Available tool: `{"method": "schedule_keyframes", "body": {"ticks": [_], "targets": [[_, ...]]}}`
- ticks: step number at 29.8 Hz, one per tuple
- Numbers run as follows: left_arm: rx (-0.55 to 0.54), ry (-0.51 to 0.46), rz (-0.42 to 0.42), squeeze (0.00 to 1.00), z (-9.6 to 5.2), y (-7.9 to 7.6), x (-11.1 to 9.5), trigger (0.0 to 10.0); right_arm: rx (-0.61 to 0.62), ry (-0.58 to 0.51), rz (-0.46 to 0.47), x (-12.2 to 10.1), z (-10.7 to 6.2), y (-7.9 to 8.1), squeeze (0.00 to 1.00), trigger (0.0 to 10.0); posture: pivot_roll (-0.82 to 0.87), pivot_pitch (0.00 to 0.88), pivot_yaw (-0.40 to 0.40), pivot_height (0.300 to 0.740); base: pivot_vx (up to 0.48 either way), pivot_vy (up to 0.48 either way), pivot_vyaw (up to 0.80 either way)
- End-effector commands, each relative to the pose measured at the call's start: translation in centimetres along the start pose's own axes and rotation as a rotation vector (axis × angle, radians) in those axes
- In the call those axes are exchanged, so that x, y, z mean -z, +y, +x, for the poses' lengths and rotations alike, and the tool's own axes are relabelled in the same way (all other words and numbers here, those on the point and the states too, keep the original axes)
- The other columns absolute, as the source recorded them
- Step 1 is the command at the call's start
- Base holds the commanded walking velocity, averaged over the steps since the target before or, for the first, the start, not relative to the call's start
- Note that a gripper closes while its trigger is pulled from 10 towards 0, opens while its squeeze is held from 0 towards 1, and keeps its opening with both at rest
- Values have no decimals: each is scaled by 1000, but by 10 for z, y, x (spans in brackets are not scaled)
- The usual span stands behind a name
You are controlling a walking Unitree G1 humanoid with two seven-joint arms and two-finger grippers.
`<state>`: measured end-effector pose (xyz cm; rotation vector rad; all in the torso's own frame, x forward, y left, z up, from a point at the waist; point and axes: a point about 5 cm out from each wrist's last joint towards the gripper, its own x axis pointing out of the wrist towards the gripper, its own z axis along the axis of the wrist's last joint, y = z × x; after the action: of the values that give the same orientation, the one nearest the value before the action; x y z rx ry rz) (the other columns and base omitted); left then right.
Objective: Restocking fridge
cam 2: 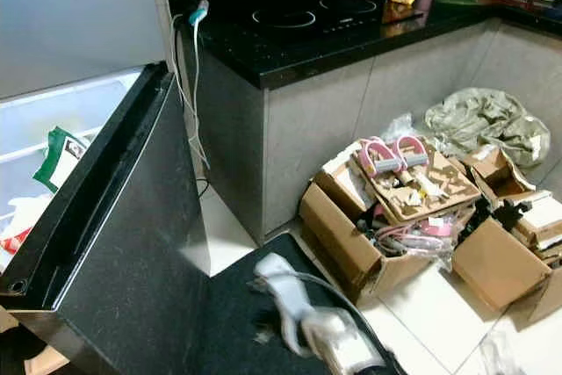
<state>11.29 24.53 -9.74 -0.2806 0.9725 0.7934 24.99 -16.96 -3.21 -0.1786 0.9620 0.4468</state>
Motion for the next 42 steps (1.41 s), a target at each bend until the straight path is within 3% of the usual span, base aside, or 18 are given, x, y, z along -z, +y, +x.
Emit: {"method": "schedule_keyframes", "body": {"ticks": [1, 2, 3, 4, 5, 7, 11, 17, 20, 23, 24, 26, 27, 31, 41, 42], "targets": [[61, 11, 86, 0, 1, 0, 1, 10000, 181, 18, 161, 35, -7, -22, 0, 10000, -72, 74, -11, 740, 0, 0, 0], [61, 11, 86, 0, 1, 0, 1, 10000, 181, 18, 161, 35, -7, -22, 0, 10000, -72, 74, -11, 740, 0, 0, 0], [87, 14, 138, 0, 1, -1, 0, 10000, 229, 36, 219, 49, -11, -27, 0, 10000, -66, 73, -11, 740, 0, 0, 0], [138, 3, 257, 0, 2, -3, -4, 10000, 278, 53, 314, 66, -15, -32, 0, 10000, -61, 73, -10, 740, 0, 0, 0], [138, 3, 257, 0, 2, -3, -4, 10000, 278, 53, 314, 66, -15, -32, 0, 10000, -61, 73, -10, 740, 0, 0, 0], [197, -15, 432, 0, 2, -7, -8, 10000, 345, 65, 467, 91, -22, -35, 0, 10000, -58, 72, -6, 740, 0, 0, 0], [204, -16, 427, 0, 2, -9, -8, 10000, 382, 57, 553, 107, -25, -33, 0, 10000, -53, 69, 8, 740, 0, 0, 0], [228, -51, 471, 0, 1, -13, -10, 10000, 418, 50, 563, 116, -22, -27, 0, 10000, -48, 68, 14, 740, 0, 0, 0], [215, -77, 420, 0, 0, -15, -10, 10000, 423, 37, 572, 114, -22, -29, 0, 10000, -42, 68, 15, 740, 0, 0, 0], [160, -90, 278, 0, -2, -16, -5, 10000, 428, 20, 563, 110, -24, -34, 0, 10000, -28, 72, -15, 740, 0, 0, 0], [160, -90, 278, 0, -2, -16, -5, 10000, 428, 20, 563, 110, -24, -34, 0, 10000, -28, 72, -15, 740, 0, 0, 0], [115, -61, 162, 0, -3, -13, 0, 10000, 408, -1, 531, 105, -23, -35, 0, 10000, -16, 66, -43, 740, 0, 0, 0], [115, -61, 162, 0, -3, -13, 0, 10000, 408, -1, 531, 105, -23, -35, 0, 10000, -16, 66, -43, 740, 0, 0, 0], [175, -46, 215, 0, -2, -9, 2, 10000, 349, -4, 435, 98, -17, -28, 0, 10000, 2, 50, -68, 740, 0, 0, 800], [273, -51, 414, 0, 1, 3, -4, 10000, 306, -5, 427, 92, -8, -15, 0, 10000, 24, 37, -71, 740, 0, 0, 800], [295, -52, 482, 0, 2, 5, -7, 10000, 297, 3, 419, 92, -7, -13, 0, 10000, 22, 33, -67, 740, 0, 0, 800]]}}
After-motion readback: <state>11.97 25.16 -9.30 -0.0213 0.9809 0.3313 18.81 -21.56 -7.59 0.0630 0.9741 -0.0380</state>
